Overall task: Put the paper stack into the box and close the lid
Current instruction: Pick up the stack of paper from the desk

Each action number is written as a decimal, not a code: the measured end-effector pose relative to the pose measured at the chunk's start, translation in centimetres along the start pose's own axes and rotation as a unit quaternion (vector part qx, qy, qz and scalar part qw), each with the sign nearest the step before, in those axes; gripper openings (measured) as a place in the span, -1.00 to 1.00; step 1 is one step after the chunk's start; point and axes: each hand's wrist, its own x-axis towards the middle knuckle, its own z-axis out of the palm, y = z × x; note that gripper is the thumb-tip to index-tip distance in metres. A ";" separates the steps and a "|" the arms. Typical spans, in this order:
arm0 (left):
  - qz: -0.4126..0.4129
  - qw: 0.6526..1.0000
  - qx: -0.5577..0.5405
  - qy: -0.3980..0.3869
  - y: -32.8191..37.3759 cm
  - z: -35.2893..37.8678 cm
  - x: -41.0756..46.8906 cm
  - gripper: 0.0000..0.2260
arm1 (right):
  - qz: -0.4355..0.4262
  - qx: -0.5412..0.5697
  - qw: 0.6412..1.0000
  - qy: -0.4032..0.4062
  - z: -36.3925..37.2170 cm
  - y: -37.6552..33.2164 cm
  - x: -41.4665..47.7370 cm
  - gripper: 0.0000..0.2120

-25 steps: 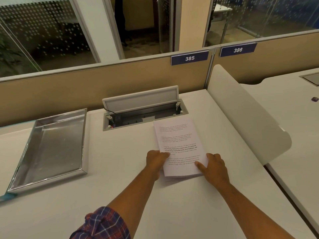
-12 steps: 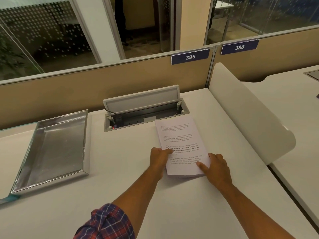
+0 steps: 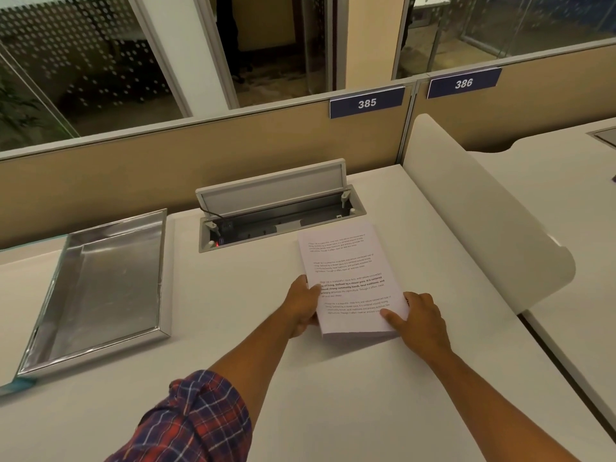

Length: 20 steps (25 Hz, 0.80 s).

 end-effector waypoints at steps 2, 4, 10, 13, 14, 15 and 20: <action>0.035 0.999 -0.004 0.004 -0.3 -0.2 -1.1 -0.70 | 0.018 0.026 0.999 -0.026 -0.5 -0.4 0.1 -0.37; 0.061 0.998 -0.013 0.006 -0.9 -1.1 -2.5 -0.70 | 0.046 0.072 0.995 -0.053 -1.1 -1.4 0.0 -0.39; 0.081 0.996 -0.025 -0.031 -4.5 -8.5 -8.1 -0.69 | 0.143 0.390 0.889 -0.194 -1.7 -7.1 -3.5 -0.58; 0.087 0.994 -0.020 -0.061 -6.4 -12.8 -11.2 -0.70 | 0.146 0.410 0.865 -0.250 0.0 -10.4 -6.4 -0.67; 0.087 0.994 -0.019 -0.063 -7.0 -14.2 -12.2 -0.70 | 0.145 0.402 0.868 -0.253 1.0 -11.5 -7.3 -0.68; 0.088 0.994 -0.017 -0.062 -7.6 -15.6 -13.0 -0.70 | 0.139 0.394 0.874 -0.248 1.9 -12.6 -8.2 -0.70; 0.095 0.995 0.000 0.026 -9.1 -21.3 -16.2 -0.69 | 0.054 0.338 0.920 -0.192 5.6 -17.9 -12.1 -0.75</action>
